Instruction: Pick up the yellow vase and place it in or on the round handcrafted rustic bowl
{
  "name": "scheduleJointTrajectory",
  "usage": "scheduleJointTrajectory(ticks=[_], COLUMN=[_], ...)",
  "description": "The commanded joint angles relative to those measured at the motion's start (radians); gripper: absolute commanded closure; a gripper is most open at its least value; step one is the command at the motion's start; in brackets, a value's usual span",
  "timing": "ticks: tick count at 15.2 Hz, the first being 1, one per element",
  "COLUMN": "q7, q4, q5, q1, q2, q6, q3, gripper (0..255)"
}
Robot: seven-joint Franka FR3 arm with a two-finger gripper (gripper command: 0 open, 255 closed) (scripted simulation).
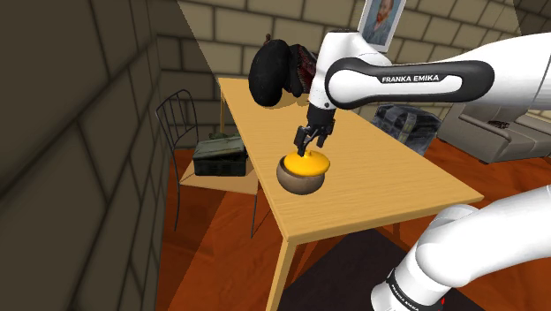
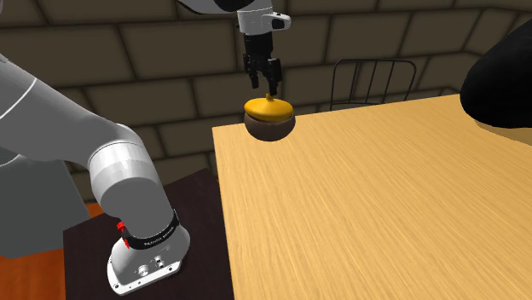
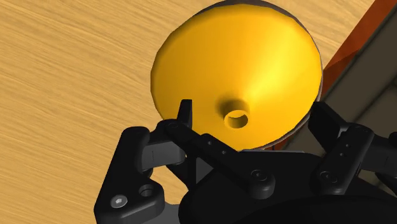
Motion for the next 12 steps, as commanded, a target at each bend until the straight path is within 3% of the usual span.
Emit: scheduleJointTrajectory(ticks=[1,4,12], q7=[0.000,-0.001,-0.001], q4=[0.030,0.120,0.120], q5=[0.001,0.001,0.001], q1=[0.000,0.001,0.001], q2=[-0.004,-0.009,-0.009], q6=[-0.034,-0.129,-0.129], q3=[0.000,-0.001,-0.001], gripper=[0,0,0])
